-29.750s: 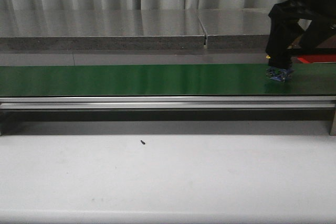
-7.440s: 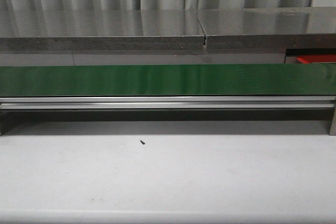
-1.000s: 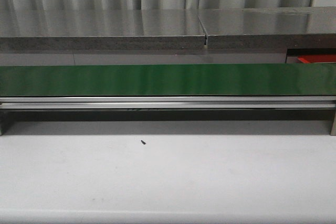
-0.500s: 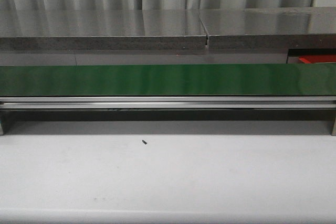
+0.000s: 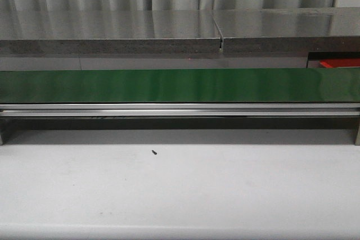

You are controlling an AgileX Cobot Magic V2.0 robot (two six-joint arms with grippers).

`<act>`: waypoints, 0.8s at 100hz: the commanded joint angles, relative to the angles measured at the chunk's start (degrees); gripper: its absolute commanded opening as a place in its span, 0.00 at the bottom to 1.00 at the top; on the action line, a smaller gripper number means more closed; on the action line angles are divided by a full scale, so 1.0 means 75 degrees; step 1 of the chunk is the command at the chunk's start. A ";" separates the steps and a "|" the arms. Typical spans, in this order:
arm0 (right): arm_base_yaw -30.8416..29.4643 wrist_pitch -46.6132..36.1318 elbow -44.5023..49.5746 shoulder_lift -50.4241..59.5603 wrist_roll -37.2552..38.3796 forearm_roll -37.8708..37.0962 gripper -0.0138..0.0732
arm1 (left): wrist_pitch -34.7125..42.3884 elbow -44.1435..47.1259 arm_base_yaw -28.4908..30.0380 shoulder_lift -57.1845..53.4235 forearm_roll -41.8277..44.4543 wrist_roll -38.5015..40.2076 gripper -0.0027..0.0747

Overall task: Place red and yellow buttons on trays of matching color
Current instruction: 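Grasp a red button with the left gripper and lift it over the belt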

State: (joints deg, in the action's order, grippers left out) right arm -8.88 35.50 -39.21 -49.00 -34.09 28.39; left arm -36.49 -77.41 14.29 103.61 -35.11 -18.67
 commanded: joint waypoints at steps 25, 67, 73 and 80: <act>-0.0005 -0.0344 -0.0196 0.0066 -0.0066 0.0155 0.08 | 0.0160 -0.0242 -0.0114 -0.0433 -0.0617 -0.0103 0.82; -0.0005 -0.0344 -0.0196 0.0066 -0.0066 0.0155 0.08 | -0.0055 -0.1047 0.0443 -0.0744 -0.0476 -0.0103 0.84; -0.0005 -0.0344 -0.0196 0.0066 -0.0066 0.0155 0.08 | -0.0075 -0.1045 0.0729 -0.0744 -0.0392 -0.0103 0.84; -0.0005 -0.0344 -0.0196 0.0066 -0.0066 0.0155 0.08 | -0.0054 -0.1045 0.1100 -0.0744 -0.0167 -0.0103 0.84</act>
State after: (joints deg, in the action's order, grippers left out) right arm -8.88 35.50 -39.21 -49.00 -34.09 28.39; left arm -38.72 -83.25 19.72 100.93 -36.68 -19.26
